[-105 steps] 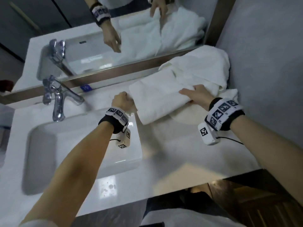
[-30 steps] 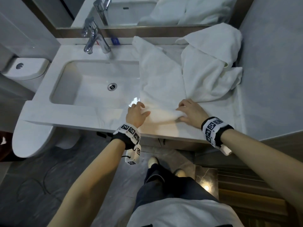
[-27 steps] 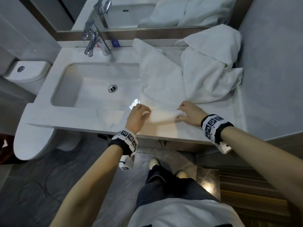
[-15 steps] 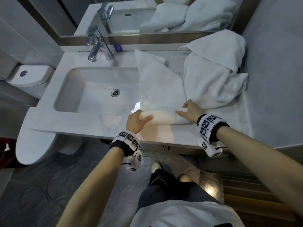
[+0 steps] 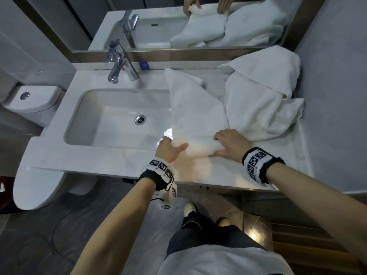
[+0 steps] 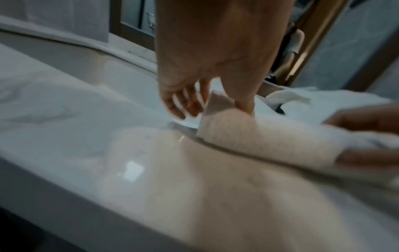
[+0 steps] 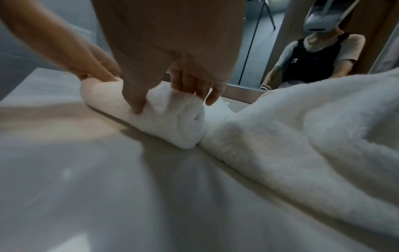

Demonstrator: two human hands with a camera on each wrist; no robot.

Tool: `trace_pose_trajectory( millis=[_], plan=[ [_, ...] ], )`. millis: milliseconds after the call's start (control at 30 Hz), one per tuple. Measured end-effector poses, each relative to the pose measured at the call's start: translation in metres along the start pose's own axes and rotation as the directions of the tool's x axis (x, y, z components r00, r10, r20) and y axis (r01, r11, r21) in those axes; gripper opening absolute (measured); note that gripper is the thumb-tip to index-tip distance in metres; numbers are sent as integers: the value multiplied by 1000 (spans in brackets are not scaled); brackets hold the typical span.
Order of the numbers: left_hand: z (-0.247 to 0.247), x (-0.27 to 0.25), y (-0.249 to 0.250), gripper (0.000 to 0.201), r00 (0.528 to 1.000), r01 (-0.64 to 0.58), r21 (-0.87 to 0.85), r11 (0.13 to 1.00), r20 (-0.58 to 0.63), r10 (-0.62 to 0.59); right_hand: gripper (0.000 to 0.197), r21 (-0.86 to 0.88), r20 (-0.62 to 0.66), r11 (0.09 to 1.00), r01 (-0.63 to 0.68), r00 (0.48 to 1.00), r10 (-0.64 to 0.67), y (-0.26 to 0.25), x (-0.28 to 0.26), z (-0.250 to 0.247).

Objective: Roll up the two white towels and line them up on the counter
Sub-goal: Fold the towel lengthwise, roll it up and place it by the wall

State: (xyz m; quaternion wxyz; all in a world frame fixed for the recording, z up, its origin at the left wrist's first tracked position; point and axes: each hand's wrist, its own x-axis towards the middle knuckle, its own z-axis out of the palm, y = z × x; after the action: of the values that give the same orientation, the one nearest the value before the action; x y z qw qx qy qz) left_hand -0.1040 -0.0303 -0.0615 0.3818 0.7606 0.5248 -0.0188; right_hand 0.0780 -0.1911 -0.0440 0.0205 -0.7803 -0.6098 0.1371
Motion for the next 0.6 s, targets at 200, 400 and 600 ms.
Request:
trace_pose_trajectory(
  millis=[200,400,600],
  plan=[
    [-12,-1,-13,40,874,-471,37,881,-119,472,45,196,187,964,-180,972,144,2,23,-19],
    [-26,11,-13,53,927,-370,-110,922,25,375,43,340,323,875,-345,916,236,6,44,-31],
    [-31,33,14,53,982,-185,-93,978,21,187,55,490,177,719,-493,864,472,5,58,-32]
  ],
)
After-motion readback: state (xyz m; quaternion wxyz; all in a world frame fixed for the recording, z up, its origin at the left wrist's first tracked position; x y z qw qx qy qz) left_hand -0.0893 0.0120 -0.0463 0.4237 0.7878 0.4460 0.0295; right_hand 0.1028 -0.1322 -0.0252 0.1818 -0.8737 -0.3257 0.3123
